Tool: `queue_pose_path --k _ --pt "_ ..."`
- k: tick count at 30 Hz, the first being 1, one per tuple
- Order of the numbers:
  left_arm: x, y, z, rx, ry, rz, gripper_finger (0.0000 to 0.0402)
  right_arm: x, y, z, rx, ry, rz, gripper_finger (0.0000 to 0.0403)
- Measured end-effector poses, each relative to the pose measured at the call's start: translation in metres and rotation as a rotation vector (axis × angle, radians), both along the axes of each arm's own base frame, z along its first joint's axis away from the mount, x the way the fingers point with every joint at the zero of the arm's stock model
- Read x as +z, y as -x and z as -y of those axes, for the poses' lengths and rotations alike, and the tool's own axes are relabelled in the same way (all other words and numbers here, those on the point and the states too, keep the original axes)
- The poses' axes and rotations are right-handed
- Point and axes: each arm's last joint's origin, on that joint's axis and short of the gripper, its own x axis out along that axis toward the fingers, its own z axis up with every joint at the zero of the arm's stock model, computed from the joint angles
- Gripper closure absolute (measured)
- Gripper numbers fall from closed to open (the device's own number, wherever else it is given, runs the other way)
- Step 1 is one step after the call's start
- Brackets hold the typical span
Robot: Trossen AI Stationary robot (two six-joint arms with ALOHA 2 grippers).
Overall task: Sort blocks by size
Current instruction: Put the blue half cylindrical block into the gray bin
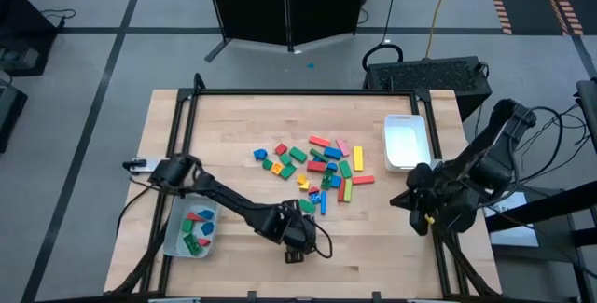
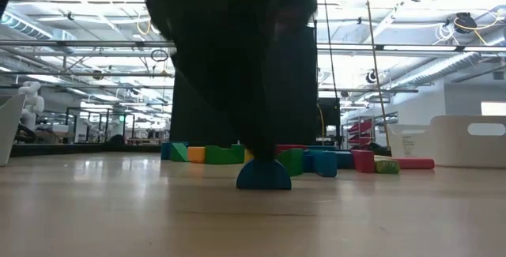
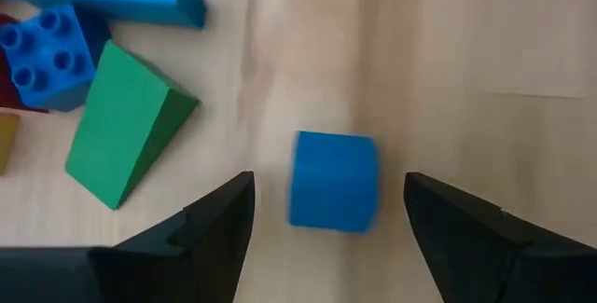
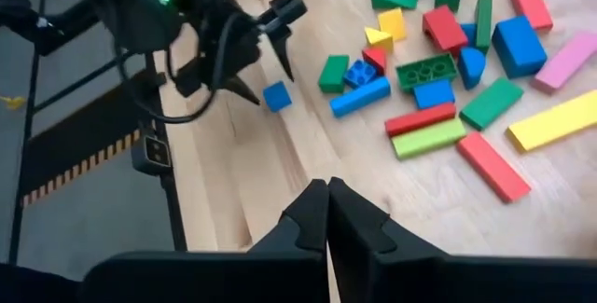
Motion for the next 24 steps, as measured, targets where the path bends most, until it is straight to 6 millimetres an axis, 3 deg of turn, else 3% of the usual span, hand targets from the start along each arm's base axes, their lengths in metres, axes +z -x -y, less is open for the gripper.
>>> queue_pose_path --k 6,12,18,21,24 --pt "-0.016 -0.008 -0.003 -0.059 0.071 -0.032 0.0145 -0.003 -0.002 -0.003 0.013 0.000 -0.031 0.0403" --pt "-0.011 -0.006 -0.005 -0.050 0.045 -0.031 0.0290 -0.003 -0.002 -0.003 0.016 0.005 -0.030 0.0403" --pt "-0.005 -0.001 -0.010 -0.022 0.023 -0.069 0.0287 -0.003 -0.002 -0.003 0.023 0.014 -0.030 0.0403" --pt "0.016 0.012 -0.014 -0.001 -0.014 -0.119 0.0287 -0.003 -0.002 -0.003 0.024 0.016 -0.030 0.0403" --pt "0.054 0.035 -0.013 0.005 -0.058 -0.133 0.0287 -0.003 -0.002 -0.003 0.031 0.025 -0.031 0.0403"
